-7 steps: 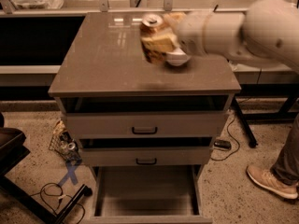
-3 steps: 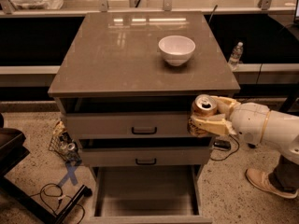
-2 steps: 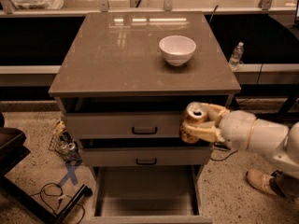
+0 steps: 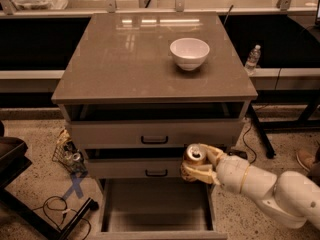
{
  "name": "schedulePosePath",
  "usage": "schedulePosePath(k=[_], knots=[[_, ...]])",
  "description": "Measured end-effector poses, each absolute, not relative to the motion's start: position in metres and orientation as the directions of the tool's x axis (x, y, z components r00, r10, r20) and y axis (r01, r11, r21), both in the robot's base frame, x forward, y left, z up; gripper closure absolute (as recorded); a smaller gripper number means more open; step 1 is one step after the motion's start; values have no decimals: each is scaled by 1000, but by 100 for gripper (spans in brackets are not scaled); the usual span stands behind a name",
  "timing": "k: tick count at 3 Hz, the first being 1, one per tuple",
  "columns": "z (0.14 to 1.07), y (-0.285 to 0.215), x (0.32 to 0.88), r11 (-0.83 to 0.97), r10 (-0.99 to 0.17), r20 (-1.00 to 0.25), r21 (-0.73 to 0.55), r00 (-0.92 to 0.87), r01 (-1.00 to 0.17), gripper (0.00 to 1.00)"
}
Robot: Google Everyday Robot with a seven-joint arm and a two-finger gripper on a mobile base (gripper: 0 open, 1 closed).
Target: Place orange can into bottom drawer
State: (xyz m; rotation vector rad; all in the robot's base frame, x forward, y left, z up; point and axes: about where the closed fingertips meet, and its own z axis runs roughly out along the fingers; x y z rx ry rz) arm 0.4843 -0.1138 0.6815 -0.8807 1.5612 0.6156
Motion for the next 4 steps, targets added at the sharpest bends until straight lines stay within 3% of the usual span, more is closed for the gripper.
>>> schedulePosePath(k=[3, 4], knots=[[521, -86, 468, 503, -93, -995, -22, -29, -864, 100], [514, -77, 473, 496, -100, -994, -17, -37, -868, 100]])
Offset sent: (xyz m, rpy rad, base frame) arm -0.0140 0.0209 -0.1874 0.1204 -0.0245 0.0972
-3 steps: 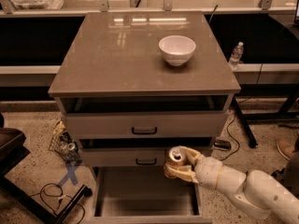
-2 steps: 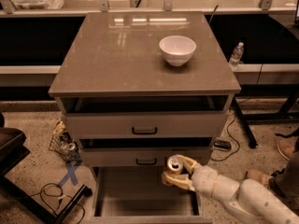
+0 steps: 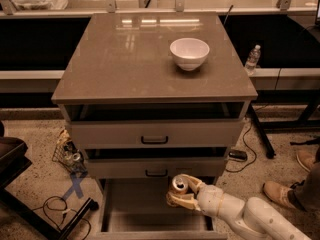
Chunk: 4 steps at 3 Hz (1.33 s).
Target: Place orange can into bottom drawer
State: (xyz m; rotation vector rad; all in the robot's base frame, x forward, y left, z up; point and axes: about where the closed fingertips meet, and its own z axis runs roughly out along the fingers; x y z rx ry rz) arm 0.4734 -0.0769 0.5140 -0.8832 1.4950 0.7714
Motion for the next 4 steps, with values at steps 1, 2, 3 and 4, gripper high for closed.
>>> schedulePosePath(k=[1, 2, 3, 4], knots=[[470, -62, 491, 489, -123, -990, -5, -63, -872, 100], [377, -16, 515, 430, -122, -988, 34, -96, -902, 100], [329, 3, 521, 383, -123, -988, 40, -94, -923, 100], [288, 16, 527, 357, -118, -988, 56, -104, -932, 100]])
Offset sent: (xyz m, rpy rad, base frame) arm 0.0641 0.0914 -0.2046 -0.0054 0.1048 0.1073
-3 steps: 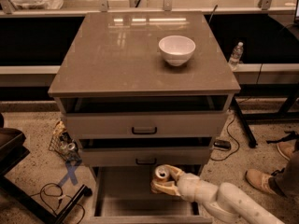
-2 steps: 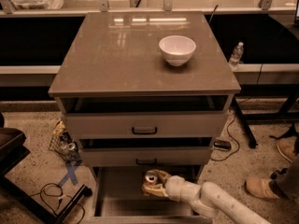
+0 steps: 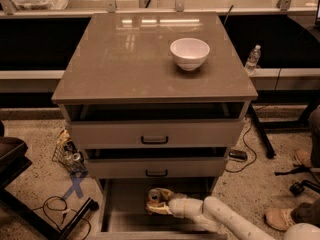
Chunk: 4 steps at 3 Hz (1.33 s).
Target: Place orange can into bottom drawer
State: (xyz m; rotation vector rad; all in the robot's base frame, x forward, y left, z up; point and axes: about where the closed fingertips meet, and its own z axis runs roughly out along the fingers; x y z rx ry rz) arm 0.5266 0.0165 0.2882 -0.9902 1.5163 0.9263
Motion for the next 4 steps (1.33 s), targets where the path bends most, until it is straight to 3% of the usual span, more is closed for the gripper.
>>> schedulePosePath(k=[4], knots=[[232, 85, 564, 206, -169, -983, 32, -67, -978, 100]])
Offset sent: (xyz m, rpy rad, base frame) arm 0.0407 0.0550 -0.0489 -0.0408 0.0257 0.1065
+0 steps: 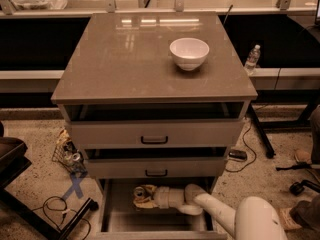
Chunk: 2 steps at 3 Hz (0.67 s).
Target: Place orange can into bottom drawer
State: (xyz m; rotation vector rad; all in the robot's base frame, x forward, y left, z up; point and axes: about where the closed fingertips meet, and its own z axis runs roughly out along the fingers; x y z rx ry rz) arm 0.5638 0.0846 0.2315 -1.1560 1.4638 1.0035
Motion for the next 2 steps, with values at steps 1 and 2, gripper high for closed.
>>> schedulePosePath(k=[1, 2], knots=[[217, 85, 558, 172, -190, -981, -6, -27, -985, 100], [199, 83, 542, 139, -229, -974, -34, 1, -990, 100]])
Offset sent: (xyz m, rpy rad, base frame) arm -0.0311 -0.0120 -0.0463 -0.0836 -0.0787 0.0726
